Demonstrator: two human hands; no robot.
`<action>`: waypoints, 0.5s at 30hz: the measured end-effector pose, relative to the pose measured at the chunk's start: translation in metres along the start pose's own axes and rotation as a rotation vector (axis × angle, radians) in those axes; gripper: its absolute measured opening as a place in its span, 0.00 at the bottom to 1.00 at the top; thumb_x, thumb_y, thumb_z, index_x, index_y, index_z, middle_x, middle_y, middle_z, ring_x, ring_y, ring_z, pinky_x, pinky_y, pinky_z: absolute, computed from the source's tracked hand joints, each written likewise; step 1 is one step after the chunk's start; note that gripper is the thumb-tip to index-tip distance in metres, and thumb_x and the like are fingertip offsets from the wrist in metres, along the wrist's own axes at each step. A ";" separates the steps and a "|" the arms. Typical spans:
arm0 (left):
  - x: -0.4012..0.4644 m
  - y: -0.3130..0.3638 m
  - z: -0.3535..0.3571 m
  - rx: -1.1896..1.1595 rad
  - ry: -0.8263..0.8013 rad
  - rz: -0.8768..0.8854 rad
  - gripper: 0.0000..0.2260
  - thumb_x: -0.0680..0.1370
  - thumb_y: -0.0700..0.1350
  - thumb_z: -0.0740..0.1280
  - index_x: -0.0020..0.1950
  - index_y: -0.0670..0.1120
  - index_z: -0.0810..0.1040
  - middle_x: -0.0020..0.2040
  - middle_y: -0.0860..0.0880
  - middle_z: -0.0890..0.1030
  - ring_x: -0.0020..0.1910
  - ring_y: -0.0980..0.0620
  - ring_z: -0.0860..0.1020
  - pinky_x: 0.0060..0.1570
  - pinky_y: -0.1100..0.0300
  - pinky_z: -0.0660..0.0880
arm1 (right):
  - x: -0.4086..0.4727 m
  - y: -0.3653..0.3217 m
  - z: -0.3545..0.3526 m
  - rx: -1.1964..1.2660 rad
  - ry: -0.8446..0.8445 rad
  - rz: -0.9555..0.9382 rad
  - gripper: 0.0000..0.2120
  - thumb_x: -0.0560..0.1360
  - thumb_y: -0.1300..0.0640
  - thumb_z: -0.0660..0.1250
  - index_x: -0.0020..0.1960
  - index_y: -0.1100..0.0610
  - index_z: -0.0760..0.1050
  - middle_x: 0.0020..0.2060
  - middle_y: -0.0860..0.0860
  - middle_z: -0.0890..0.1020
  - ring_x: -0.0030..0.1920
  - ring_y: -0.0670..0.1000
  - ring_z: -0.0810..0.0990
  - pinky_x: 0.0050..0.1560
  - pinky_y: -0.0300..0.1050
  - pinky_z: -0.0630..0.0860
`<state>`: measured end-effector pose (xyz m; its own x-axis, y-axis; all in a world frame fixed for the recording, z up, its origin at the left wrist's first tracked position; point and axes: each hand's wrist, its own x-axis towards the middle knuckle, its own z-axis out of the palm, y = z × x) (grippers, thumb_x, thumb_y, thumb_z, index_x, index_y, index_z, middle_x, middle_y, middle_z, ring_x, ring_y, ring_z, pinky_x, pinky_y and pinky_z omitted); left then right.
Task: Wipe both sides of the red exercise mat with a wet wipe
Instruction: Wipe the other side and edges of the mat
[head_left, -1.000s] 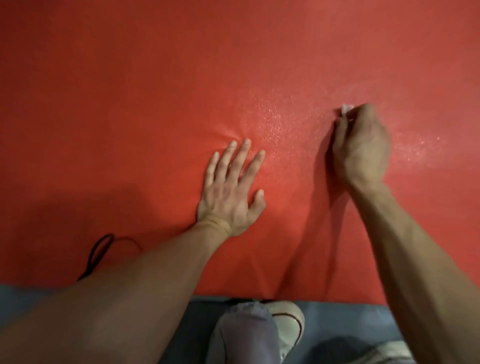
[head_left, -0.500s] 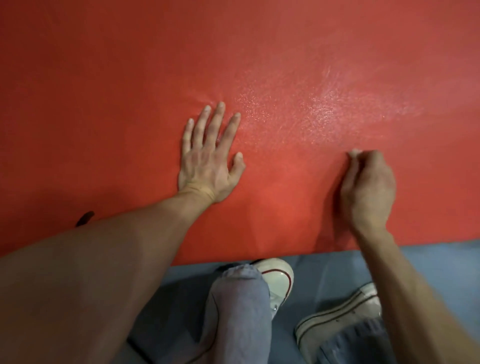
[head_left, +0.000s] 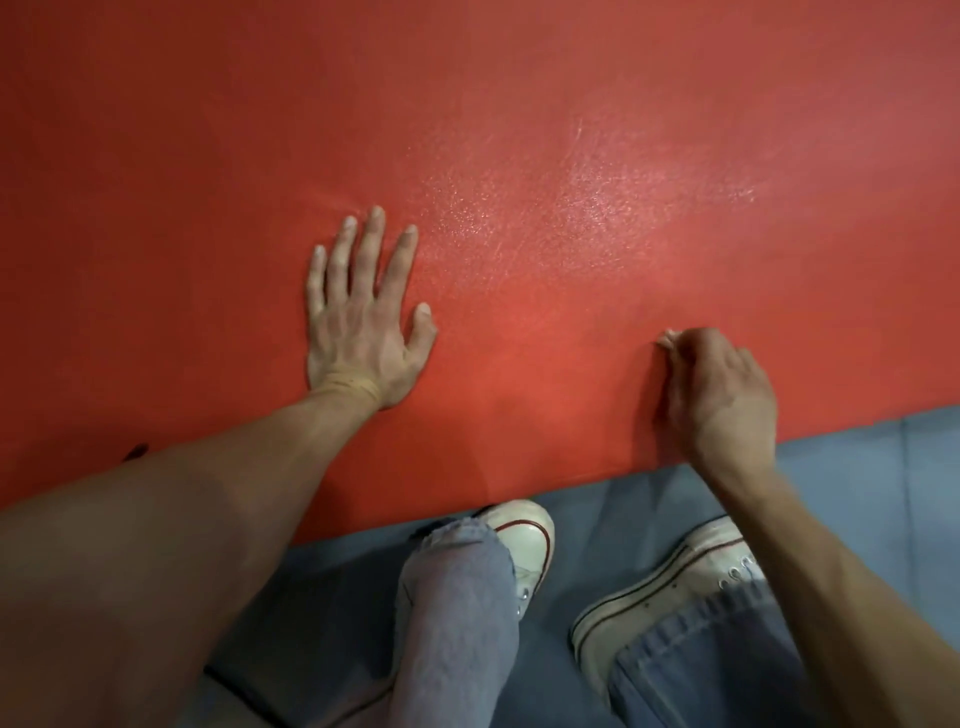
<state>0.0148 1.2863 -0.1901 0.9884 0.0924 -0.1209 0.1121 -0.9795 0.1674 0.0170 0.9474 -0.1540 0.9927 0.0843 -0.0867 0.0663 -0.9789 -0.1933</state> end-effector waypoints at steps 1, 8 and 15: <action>0.000 -0.001 0.000 0.000 0.001 -0.002 0.34 0.78 0.57 0.58 0.84 0.53 0.56 0.84 0.47 0.52 0.83 0.44 0.50 0.80 0.41 0.49 | -0.004 -0.005 0.001 -0.013 0.014 0.060 0.05 0.83 0.55 0.62 0.50 0.56 0.73 0.41 0.58 0.79 0.40 0.65 0.76 0.40 0.60 0.71; -0.001 0.001 -0.003 -0.019 -0.002 0.000 0.33 0.77 0.56 0.57 0.83 0.52 0.58 0.84 0.46 0.54 0.83 0.43 0.52 0.80 0.41 0.49 | -0.039 -0.072 0.016 -0.007 -0.169 -0.562 0.08 0.83 0.53 0.55 0.53 0.51 0.72 0.41 0.50 0.75 0.41 0.56 0.74 0.41 0.53 0.69; -0.005 0.001 0.001 -0.050 0.064 0.020 0.33 0.76 0.56 0.55 0.82 0.49 0.63 0.83 0.44 0.59 0.81 0.41 0.57 0.79 0.39 0.53 | 0.026 0.071 -0.019 -0.121 0.026 -0.026 0.12 0.82 0.48 0.51 0.47 0.53 0.68 0.37 0.53 0.76 0.38 0.61 0.77 0.36 0.54 0.71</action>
<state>0.0097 1.2843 -0.1907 0.9948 0.0858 -0.0547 0.0957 -0.9713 0.2178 0.0499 0.8764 -0.1514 0.9926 0.1067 -0.0573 0.1022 -0.9919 -0.0756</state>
